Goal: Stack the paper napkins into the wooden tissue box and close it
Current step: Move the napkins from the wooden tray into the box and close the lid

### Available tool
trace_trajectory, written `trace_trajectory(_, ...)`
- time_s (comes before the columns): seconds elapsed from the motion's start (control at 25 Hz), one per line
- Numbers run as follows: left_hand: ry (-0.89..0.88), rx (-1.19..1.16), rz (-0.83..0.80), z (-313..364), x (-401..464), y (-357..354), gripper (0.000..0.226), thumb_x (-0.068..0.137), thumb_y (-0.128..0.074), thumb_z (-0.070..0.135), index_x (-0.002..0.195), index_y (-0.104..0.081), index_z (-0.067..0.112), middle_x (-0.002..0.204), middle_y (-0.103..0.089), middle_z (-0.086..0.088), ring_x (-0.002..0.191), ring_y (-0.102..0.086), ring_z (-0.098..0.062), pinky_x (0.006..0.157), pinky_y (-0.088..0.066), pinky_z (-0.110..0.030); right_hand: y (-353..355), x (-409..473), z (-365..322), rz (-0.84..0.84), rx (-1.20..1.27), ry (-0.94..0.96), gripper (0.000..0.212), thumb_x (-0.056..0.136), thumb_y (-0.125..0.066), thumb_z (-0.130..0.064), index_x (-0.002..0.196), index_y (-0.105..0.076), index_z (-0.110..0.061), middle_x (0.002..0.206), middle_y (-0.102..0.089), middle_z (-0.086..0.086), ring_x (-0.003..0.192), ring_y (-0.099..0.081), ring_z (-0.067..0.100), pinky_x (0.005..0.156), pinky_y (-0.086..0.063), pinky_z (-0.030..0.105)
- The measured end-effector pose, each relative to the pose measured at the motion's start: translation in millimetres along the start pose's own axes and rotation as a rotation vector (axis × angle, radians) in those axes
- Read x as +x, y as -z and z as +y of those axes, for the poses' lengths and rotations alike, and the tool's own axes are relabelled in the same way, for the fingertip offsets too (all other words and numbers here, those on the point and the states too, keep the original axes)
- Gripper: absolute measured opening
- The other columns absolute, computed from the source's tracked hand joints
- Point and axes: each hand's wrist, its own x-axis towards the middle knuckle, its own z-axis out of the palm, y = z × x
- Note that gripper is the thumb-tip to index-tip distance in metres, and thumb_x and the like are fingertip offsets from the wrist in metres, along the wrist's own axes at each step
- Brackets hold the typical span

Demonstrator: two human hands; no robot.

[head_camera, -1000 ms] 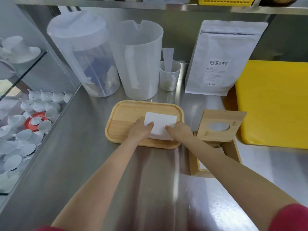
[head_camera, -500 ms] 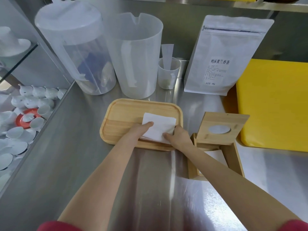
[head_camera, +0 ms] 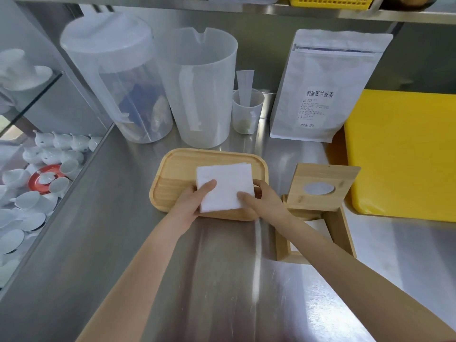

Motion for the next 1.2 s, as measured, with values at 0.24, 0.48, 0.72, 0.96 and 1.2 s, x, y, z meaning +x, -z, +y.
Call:
trace_trajectory(0.24,-0.052,-0.048,-0.187,7.3,-48.6,-6.1,0.020,0.090,-0.054,0.029,0.107,-0.061,0.022,0.097,-0.075,0.009,0.092,-0.068,-0.008,0.078,-0.052,-0.026,24.7,-35.5,4.5,-0.249,0.377,-0.061,0.064,0.075,-0.060,-0.060,0.121,-0.057,-0.015,0.123,-0.064,0.002,0.112,-0.059,0.017,0.103,-0.044,0.033)
trace_trajectory(0.48,-0.069,0.004,-0.237,-0.8,-83.5,-31.7,0.015,0.091,-0.051,0.028,0.103,-0.061,0.026,0.086,-0.076,0.015,0.080,-0.071,0.000,0.067,-0.055,-0.017,46.8,-77.5,22.9,-0.268,0.453,0.035,0.022,0.093,-0.047,-0.034,0.100,-0.063,-0.021,0.105,-0.068,-0.001,0.101,-0.063,0.015,0.089,-0.048,0.026)
trace_trajectory(0.72,-0.068,-0.128,-0.319,-17.4,-105.6,-51.7,0.018,0.086,-0.056,0.029,0.102,-0.062,0.023,0.088,-0.077,0.010,0.080,-0.072,-0.003,0.070,-0.058,-0.018,56.6,-101.9,40.1,-0.423,0.612,0.067,0.050,0.063,-0.070,-0.058,0.105,-0.064,-0.032,0.121,-0.068,-0.004,0.117,-0.059,0.015,0.106,-0.040,0.034)
trace_trajectory(0.96,-0.051,-0.107,-0.279,-24.4,-113.1,-63.1,0.025,0.086,-0.055,0.028,0.110,-0.060,0.021,0.096,-0.075,0.006,0.089,-0.070,-0.008,0.071,-0.056,-0.021,63.9,-109.8,46.3,-0.236,0.494,0.034,0.019,0.093,-0.048,-0.028,0.099,-0.064,-0.020,0.109,-0.069,0.001,0.103,-0.063,0.016,0.096,-0.048,0.031)
trace_trajectory(1.2,-0.058,0.145,-0.121,-26.9,-109.3,-80.3,0.042,0.087,-0.058,0.036,0.121,-0.057,0.011,0.110,-0.067,-0.002,0.094,-0.062,-0.014,0.074,-0.051,-0.023,72.9,-115.9,51.2,-0.137,0.396,-0.051,0.019,0.095,-0.046,-0.027,0.084,-0.060,-0.024,0.091,-0.067,-0.007,0.085,-0.063,0.006,0.077,-0.052,0.019)
